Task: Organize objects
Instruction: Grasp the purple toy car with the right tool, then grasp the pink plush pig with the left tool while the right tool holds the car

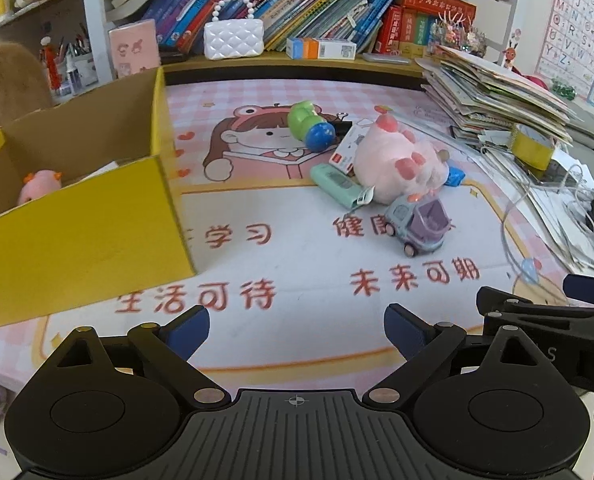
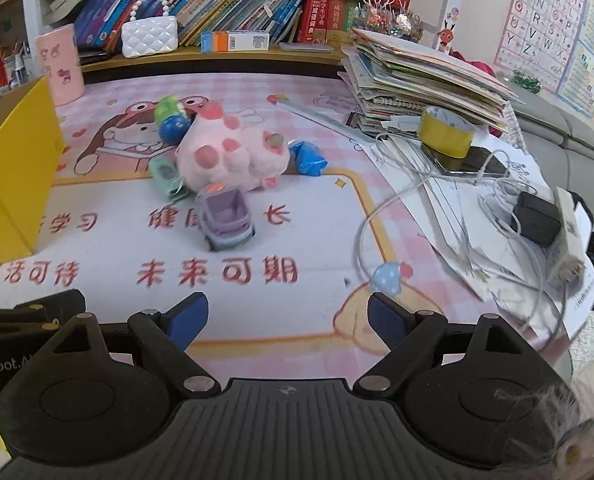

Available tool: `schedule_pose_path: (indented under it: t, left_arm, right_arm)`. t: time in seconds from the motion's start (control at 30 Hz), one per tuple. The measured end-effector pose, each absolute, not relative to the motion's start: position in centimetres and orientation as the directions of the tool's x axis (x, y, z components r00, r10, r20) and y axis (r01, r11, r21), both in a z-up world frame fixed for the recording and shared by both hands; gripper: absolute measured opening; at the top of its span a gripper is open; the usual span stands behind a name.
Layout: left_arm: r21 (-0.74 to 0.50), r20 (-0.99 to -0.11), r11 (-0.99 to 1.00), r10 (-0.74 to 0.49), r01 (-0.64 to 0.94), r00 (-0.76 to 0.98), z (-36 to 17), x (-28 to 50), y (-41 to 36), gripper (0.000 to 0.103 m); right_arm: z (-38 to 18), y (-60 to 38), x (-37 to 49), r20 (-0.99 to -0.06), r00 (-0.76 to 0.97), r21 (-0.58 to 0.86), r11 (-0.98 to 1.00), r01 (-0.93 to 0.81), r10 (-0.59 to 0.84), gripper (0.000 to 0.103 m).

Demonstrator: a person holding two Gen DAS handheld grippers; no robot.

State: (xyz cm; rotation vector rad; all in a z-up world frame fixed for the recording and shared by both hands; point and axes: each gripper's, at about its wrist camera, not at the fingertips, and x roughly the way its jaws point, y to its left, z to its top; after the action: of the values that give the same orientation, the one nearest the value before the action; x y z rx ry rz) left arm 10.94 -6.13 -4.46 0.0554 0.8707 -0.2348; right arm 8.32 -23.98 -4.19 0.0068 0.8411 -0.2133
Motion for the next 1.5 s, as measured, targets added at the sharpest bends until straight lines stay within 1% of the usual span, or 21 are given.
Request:
schedule_pose_path:
  t: [0.1, 0.2, 0.37, 0.43, 0.53, 0.67, 0.77, 0.8, 0.87, 0.9, 1.0, 1.03, 1.13, 1.23, 1.37, 1.5]
  left_arm:
    - [-0.044, -0.761, 0.979, -0.163, 0.200, 0.628, -4.5, 11.9, -6.8, 0.096]
    - [-0.035, -0.772, 0.985, -0.134, 0.168, 0.622, -4.7, 12.8, -7.2, 0.096]
    - [-0.023, -0.785, 0.994, -0.087, 0.111, 0.614, -5.0, 13.9, -7.2, 0.096]
    - [-0.017, -0.788, 0.996, -0.069, 0.091, 0.612, -5.1, 14.3, -7.2, 0.096]
    - [-0.006, -0.795, 0.998, -0.045, 0.067, 0.605, -5.2, 14.9, -7.3, 0.096]
    - [0.004, -0.806, 0.998, -0.032, 0.059, 0.591, -5.3, 15.5, -7.5, 0.096]
    - [0.014, -0.815, 0.998, -0.022, 0.058, 0.580, -5.5, 15.9, -7.7, 0.096]
    - [0.015, -0.817, 0.998, -0.021, 0.057, 0.576, -5.5, 16.0, -7.8, 0.096]
    - [0.013, -0.821, 0.998, -0.022, 0.056, 0.571, -5.6, 16.3, -8.0, 0.096]
    - [0.007, -0.822, 0.998, -0.030, 0.062, 0.568, -5.6, 16.5, -8.1, 0.095]
    - [0.000, -0.821, 0.996, -0.053, 0.093, 0.569, -5.6, 17.0, -9.1, 0.096]
    - [0.000, -0.819, 0.994, -0.063, 0.110, 0.570, -5.6, 17.2, -9.6, 0.096]
    - [-0.013, -0.815, 0.987, -0.104, 0.162, 0.570, -5.6, 18.0, -11.1, 0.096]
    - [-0.036, -0.803, 0.980, -0.144, 0.194, 0.579, -5.4, 19.1, -12.4, 0.096]
    - [-0.066, -0.767, 0.969, -0.201, 0.237, 0.609, -4.6, 20.5, -14.0, 0.096]
    - [-0.098, -0.738, 0.960, -0.247, 0.262, 0.629, -4.1, 22.4, -15.2, 0.095]
  right_arm:
    - [-4.4, -24.9, 9.7, -0.743, 0.653, -0.052, 0.985, 0.163, -0.147, 0.086]
    - [-4.6, -25.5, 11.1, -0.748, 0.656, -0.029, 0.992, 0.127, -0.106, 0.083]
    - [-4.8, -25.6, 13.5, -0.743, 0.668, 0.002, 0.999, 0.045, -0.029, 0.074]
    - [-4.9, -25.6, 14.5, -0.742, 0.670, 0.013, 1.000, 0.007, 0.005, 0.069]
    - [-5.2, -25.3, 15.9, -0.737, 0.675, 0.004, 0.999, -0.054, 0.039, 0.068]
    - [-6.1, -25.1, 17.8, -0.754, 0.653, 0.003, 0.995, -0.104, 0.070, 0.066]
    - [-6.9, -25.1, 19.0, -0.770, 0.631, 0.016, 0.992, -0.127, 0.093, 0.062]
    - [-7.2, -25.1, 19.3, -0.774, 0.625, 0.020, 0.991, -0.135, 0.101, 0.060]
    - [-7.7, -25.1, 20.1, -0.786, 0.606, 0.032, 0.988, -0.154, 0.120, 0.051]
    - [-7.9, -25.3, 20.4, -0.793, 0.594, 0.046, 0.986, -0.163, 0.135, 0.040]
    - [-7.2, -26.6, 20.4, -0.799, 0.578, 0.092, 0.984, -0.155, 0.166, 0.039]
    - [-6.4, -27.3, 20.1, -0.786, 0.594, 0.103, 0.983, -0.150, 0.173, 0.039]
    - [-4.7, -28.8, 19.1, -0.749, 0.650, 0.061, 0.989, -0.132, 0.133, 0.039]
    - [-3.8, -30.5, 18.8, -0.721, 0.689, 0.048, 0.997, -0.053, 0.072, 0.039]
    - [-2.8, -32.9, 18.4, -0.681, 0.732, 0.079, 0.995, 0.065, 0.006, 0.039]
    - [-1.9, -34.4, 18.4, -0.651, 0.758, 0.075, 0.990, 0.119, -0.042, 0.039]
